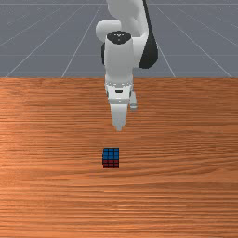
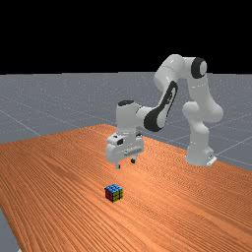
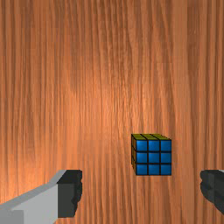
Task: Rotate the cube till the blue face upward
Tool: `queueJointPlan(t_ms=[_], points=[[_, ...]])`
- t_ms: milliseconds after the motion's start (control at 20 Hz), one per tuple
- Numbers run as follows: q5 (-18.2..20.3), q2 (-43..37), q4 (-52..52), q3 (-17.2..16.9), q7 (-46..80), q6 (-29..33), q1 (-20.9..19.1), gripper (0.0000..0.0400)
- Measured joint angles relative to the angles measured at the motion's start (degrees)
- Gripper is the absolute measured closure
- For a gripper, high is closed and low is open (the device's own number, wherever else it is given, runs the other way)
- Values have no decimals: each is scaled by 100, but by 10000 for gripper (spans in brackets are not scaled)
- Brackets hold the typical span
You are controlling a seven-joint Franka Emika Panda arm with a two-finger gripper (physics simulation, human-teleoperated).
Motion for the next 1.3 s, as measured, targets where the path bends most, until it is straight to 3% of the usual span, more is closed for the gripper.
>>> queueJointPlan(t_ms=[50,150,250,300,350,400,500,700,1300], points=[[0,0,0,0,0,0,0,151],[24,0,17,-29,168,-22,20,56],[32,-2,24,-42,230,-29,24,21],[69,-1,247,-88,268,-362,-6,169],[101,-42,471,-157,338,-618,-73,260],[128,-81,612,-222,461,-768,-127,315],[169,-124,715,-319,829,-884,-156,369],[241,-133,741,-437,1706,-934,-54,396],[501,-68,850,-766,4255,-1045,260,400]])
